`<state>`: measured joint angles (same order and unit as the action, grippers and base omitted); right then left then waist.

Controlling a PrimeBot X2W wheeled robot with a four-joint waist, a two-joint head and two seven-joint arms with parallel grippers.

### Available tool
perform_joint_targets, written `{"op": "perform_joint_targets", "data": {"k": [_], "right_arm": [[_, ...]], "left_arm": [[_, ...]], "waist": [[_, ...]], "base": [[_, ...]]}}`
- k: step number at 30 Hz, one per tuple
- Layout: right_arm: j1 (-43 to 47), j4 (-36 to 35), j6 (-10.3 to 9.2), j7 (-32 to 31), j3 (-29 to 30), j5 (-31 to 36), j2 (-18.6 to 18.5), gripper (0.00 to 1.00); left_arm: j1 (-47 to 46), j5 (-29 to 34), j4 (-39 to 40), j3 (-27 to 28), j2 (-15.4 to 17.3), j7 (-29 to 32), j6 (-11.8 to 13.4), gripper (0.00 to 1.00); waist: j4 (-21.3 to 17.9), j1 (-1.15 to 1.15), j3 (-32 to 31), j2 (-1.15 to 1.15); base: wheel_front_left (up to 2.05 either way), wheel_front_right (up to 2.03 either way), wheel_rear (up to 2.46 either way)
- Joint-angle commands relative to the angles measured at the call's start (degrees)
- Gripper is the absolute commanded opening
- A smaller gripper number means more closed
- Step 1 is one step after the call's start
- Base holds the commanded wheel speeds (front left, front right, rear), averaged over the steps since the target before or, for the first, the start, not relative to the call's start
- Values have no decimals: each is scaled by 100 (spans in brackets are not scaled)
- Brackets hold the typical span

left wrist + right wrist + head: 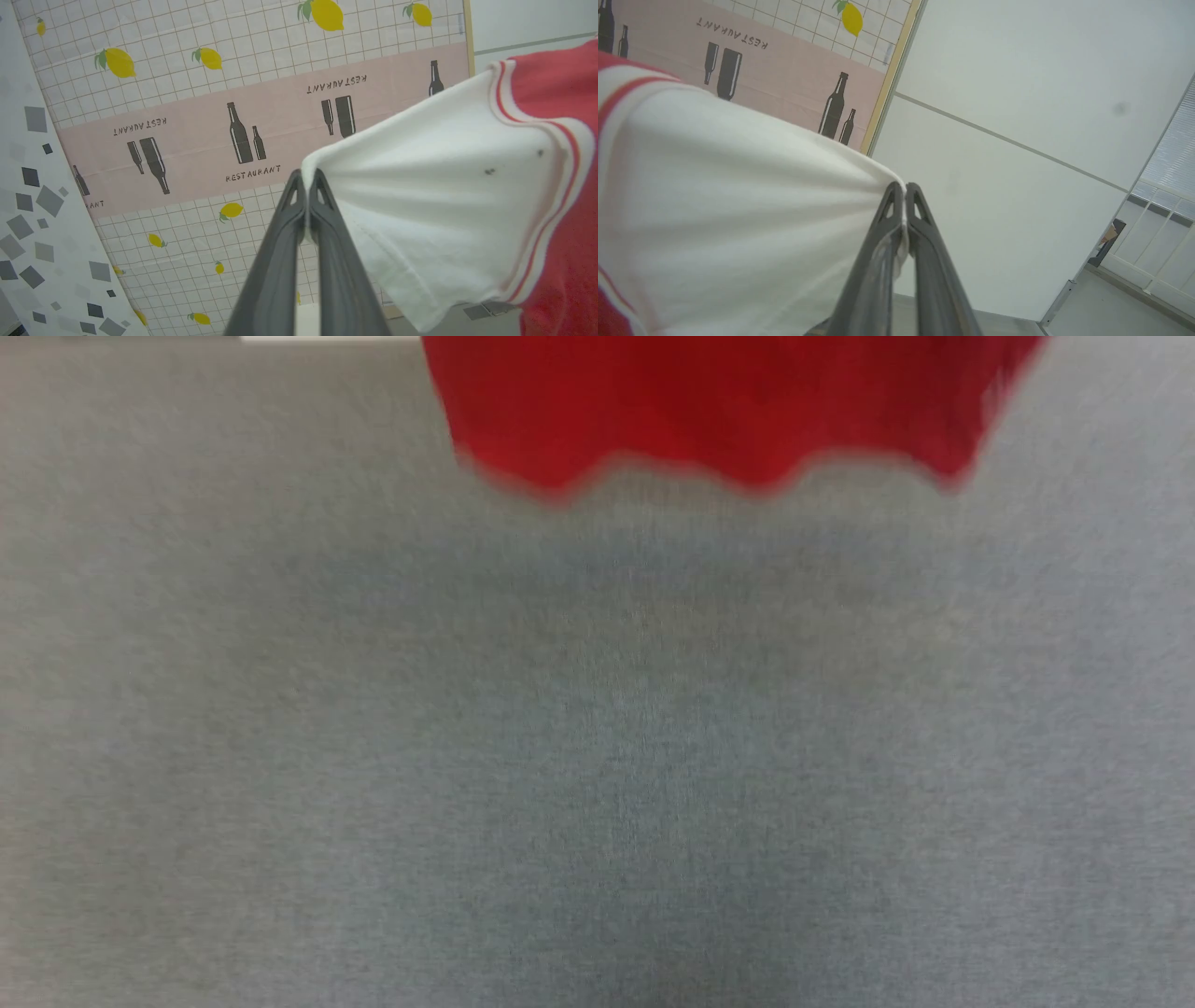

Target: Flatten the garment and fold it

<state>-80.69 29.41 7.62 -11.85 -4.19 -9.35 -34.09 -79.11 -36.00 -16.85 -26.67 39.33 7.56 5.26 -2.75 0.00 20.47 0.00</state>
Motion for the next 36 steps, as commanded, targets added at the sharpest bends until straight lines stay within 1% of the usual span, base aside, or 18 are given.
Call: {"op": "perform_joint_targets", "data": {"k": [1, 6, 9, 13, 16, 20, 22, 25, 27, 29, 32, 36], "right_arm": [[-240, 218, -13, 145, 91, 124, 30, 0], [-998, 969, -13, 811, 406, 554, 337, 0], [-1209, 1266, -13, 1171, 517, 721, 547, 0], [-1153, 1629, -13, 1563, 461, 730, 783, 0], [-886, 1821, -13, 1795, 374, 608, 881, 0], [-162, 1957, -13, 2082, 35, 300, 988, 0], [341, 1937, -13, 2144, -199, 23, 1017, 0], [1238, 1793, -13, 2135, -620, -452, 1013, 0], [1869, 1618, -13, 2042, -884, -797, 945, 0], [2509, 1371, -13, 1915, -1144, -1108, 820, 0], [3447, 943, -13, 1684, -1454, -1553, 581, 0], [4615, 431, -13, 1294, -1621, -2135, 223, 0]], "left_arm": [[-276, 109, -229, 29, -68, -147, -2, 0], [-1091, 318, -1115, 54, -513, -911, -32, 0], [-1300, 383, -1536, 31, -688, -1307, -98, 0], [-1218, 396, -2040, -54, -899, -1795, -256, 0], [-911, 384, -2294, -169, -1023, -1981, -418, 0], [-103, 348, -2503, -366, -1220, -2138, -602, 0], [487, 313, -2551, -480, -1291, -2184, -712, 0], [1450, 287, -2516, -659, -1341, -2223, -827, 0], [2120, 242, -2468, -800, -1360, -2231, -900, 0], [2777, 136, -2388, -907, -1332, -2221, -966, 0], [3639, -15, -2151, -1036, -1225, -2112, -998, 0], [4650, -252, -1761, -1104, -930, -1912, -985, 0]], "waist": [[-44, 0, 841, 0], [0, 0, 1147, 0], [38, 0, 1249, 0], [109, 0, 1274, 0], [173, 0, 1194, 0], [263, 0, 889, 0], [290, 0, 655, 0], [297, 0, 253, 0], [302, 0, -36, 0], [288, 0, -306, 0], [294, 0, -690, 0], [292, 0, -1141, 0]], "base": [[0, 0, 0], [0, 0, 0], [0, 0, 0], [0, 0, 0], [0, 0, 0], [0, 0, 0], [0, 0, 0], [0, 0, 0], [0, 0, 0], [0, 0, 0], [0, 0, 0], [0, 0, 0]]}}
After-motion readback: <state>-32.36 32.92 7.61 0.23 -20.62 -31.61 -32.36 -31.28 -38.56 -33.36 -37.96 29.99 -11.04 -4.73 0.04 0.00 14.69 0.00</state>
